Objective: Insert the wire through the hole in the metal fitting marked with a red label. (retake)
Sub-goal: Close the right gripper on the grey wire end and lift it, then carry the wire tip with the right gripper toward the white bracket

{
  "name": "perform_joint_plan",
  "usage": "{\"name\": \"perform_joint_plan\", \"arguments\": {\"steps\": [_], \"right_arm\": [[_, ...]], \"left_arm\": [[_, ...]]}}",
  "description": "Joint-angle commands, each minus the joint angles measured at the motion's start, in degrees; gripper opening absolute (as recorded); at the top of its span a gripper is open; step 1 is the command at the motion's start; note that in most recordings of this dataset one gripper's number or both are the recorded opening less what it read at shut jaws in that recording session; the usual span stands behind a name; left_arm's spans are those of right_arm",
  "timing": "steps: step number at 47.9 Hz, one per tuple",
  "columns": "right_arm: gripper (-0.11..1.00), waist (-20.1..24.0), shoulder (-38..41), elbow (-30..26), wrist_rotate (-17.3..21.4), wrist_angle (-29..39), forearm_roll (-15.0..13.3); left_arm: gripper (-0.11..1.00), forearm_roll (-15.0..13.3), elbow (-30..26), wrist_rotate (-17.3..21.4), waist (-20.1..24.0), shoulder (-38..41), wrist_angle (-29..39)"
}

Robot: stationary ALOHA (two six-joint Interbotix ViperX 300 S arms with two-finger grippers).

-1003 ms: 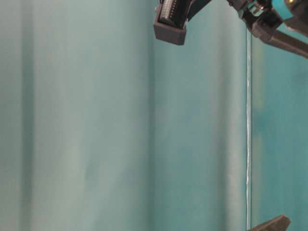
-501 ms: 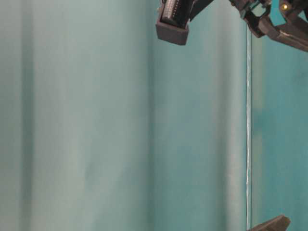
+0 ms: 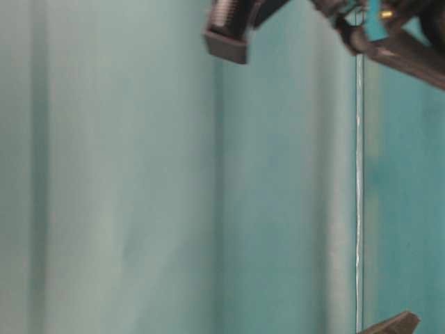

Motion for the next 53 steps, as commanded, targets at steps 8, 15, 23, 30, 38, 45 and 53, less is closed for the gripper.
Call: {"name": "perform_joint_plan", "arguments": {"steps": [8,15,23,30,38,45,53], "right_arm": [[0.02,-1.2,-7.3,-0.4,0.1,4.1,-0.1],[0.02,-1.6,-10.2,-0.3,0.0,6.0,-0.4],[0.02,-1.8,-13.5,-0.2,0.0,8.1,-0.5],[0.02,-1.8,-15.1,0.1,0.0,8.6,-0.5],[0.02,-1.8,-15.5,1.1,0.4,8.1,-0.3],[0.02,-1.1,-15.5,2.5,0.6,4.9,0.8],[0.02,0.9,-15.5,5.1,0.6,-0.5,2.6]], "left_arm": [[0.81,-0.1,-1.6,0.0,0.0,-3.5,-0.4],[0.81,-0.1,-1.7,0.1,0.0,-6.0,-0.1],[0.81,-0.1,-1.7,0.1,0.0,-9.3,1.1],[0.81,-0.2,-1.6,-0.1,0.0,-11.5,2.1],[0.81,-0.6,-1.3,-0.4,-0.1,-10.7,1.7],[0.81,-0.7,-1.7,-0.4,-1.2,-7.1,-1.1],[0.80,-0.7,-0.5,-0.4,-3.3,-3.6,-10.3]]}}
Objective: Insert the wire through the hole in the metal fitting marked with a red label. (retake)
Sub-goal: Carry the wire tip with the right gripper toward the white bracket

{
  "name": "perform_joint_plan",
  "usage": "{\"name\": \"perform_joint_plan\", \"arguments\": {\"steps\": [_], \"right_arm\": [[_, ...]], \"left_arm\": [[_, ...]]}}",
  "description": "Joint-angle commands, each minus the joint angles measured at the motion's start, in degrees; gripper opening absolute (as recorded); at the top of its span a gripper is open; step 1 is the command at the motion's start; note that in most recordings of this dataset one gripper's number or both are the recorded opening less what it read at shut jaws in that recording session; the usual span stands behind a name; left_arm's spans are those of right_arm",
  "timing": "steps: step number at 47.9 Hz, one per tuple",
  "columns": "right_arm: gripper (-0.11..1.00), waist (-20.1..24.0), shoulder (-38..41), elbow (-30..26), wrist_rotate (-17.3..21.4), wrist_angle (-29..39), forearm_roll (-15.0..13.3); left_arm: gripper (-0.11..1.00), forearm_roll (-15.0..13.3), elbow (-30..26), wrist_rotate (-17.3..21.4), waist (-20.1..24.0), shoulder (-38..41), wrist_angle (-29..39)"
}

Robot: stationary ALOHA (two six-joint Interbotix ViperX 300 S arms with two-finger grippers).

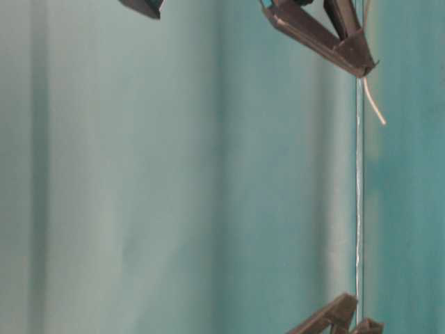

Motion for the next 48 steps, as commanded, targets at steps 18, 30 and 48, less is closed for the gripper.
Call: {"name": "perform_joint_plan", "arguments": {"steps": [18,30,48], "right_arm": [[0.02,7.6,0.6,6.4,-2.5,-21.5,4.0],[0.02,14.9,6.2,6.4,-14.7,-29.1,16.7],[0.02,26.5,16.6,3.8,-23.2,-41.8,28.6]], "left_arm": [[0.72,-0.7,2.5,-4.4,-6.0,8.2,-20.0],[0.72,-0.7,1.9,-4.3,-9.1,14.4,-28.7],[0.72,-0.7,-2.5,-2.2,-15.6,23.0,-33.3]]}}
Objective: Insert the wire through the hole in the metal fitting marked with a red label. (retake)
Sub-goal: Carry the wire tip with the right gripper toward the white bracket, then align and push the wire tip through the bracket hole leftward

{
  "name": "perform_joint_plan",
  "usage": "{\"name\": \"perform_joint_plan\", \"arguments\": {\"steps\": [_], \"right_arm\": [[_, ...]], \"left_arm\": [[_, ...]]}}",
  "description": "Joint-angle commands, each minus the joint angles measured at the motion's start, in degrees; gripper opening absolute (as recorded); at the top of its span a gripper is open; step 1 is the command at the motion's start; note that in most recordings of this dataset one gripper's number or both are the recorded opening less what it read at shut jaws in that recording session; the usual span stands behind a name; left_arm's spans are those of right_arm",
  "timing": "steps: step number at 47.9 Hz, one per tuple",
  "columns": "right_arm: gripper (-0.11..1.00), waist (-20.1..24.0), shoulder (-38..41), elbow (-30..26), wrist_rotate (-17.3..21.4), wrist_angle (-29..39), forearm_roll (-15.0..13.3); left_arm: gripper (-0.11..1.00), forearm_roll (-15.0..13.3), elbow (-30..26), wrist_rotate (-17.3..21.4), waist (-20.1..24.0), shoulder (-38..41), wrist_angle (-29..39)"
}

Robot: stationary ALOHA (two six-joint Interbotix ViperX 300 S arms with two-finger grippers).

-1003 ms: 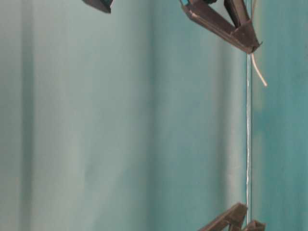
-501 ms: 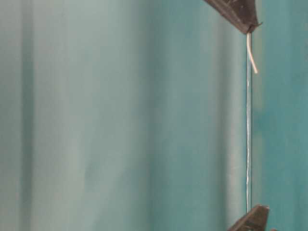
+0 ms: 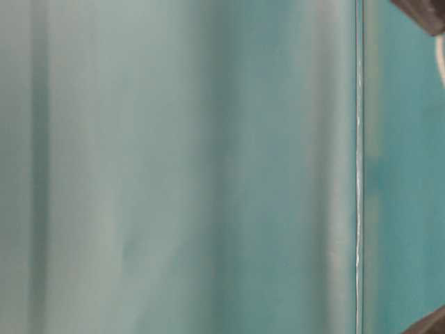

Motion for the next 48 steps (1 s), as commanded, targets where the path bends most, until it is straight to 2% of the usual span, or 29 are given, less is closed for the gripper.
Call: {"name": "perform_joint_plan", "arguments": {"steps": [1,8,14,33,39,48], "right_arm": [[0.02,1.8,1.9,-1.1,0.0,-4.5,0.4],[0.02,2.5,6.0,-2.0,0.0,-7.6,0.4],[0.02,2.5,8.7,-3.3,0.0,-8.3,0.4],[0.02,3.5,14.9,-5.6,0.4,-14.9,1.3],[0.02,3.6,16.6,-6.6,1.4,-14.9,3.1],[0.02,3.7,18.3,-6.9,2.9,-15.2,3.3]], "left_arm": [[0.71,-0.1,-2.1,1.5,-1.0,1.2,-0.7],[0.61,-0.1,-3.6,5.3,-2.4,4.0,-2.5],[0.49,-0.1,-3.6,5.4,-2.8,5.4,-5.6],[0.49,-0.1,-6.2,2.1,-3.2,9.2,-7.1],[0.49,-0.1,-7.2,0.7,-2.8,10.3,-7.1],[0.49,-0.2,-7.3,-0.2,-2.1,10.5,-7.1]]}}
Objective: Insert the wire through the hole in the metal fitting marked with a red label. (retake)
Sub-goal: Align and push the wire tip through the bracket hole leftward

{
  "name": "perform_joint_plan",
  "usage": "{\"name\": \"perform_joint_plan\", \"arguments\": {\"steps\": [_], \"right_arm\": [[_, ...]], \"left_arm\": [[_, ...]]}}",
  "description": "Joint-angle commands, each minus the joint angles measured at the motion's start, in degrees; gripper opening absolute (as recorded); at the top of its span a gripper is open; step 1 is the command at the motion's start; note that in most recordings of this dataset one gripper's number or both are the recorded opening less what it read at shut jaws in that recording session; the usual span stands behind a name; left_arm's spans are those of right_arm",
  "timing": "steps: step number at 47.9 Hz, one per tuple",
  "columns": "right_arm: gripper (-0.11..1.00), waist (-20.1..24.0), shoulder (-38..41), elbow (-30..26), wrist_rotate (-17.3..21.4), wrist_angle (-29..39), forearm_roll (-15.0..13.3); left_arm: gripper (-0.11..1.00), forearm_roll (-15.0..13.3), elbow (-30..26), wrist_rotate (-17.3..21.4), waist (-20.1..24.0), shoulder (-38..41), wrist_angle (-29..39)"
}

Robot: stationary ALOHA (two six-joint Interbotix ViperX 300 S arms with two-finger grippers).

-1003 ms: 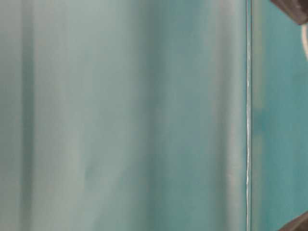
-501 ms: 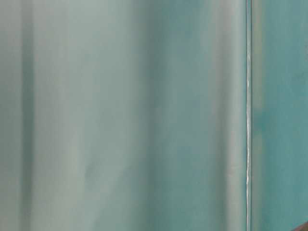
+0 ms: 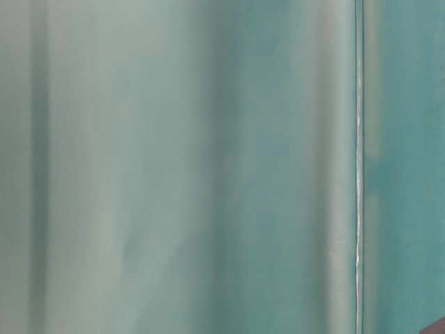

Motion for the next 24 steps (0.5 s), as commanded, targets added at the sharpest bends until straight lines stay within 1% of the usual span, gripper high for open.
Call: {"name": "perform_joint_plan", "arguments": {"steps": [1,18,24], "right_arm": [[0.02,0.4,-0.4,-0.4,0.3,-0.4,0.2],[0.02,1.9,-0.2,-0.6,0.5,-1.9,0.2],[0.02,2.1,-0.2,-0.9,0.7,-1.9,0.2]], "left_arm": [[0.49,-0.2,-0.5,-0.1,0.5,-0.7,-0.5],[0.49,-0.2,0.4,-0.1,2.3,-0.7,-0.5],[0.50,-0.2,0.4,-0.1,2.3,-0.7,-0.5]]}}
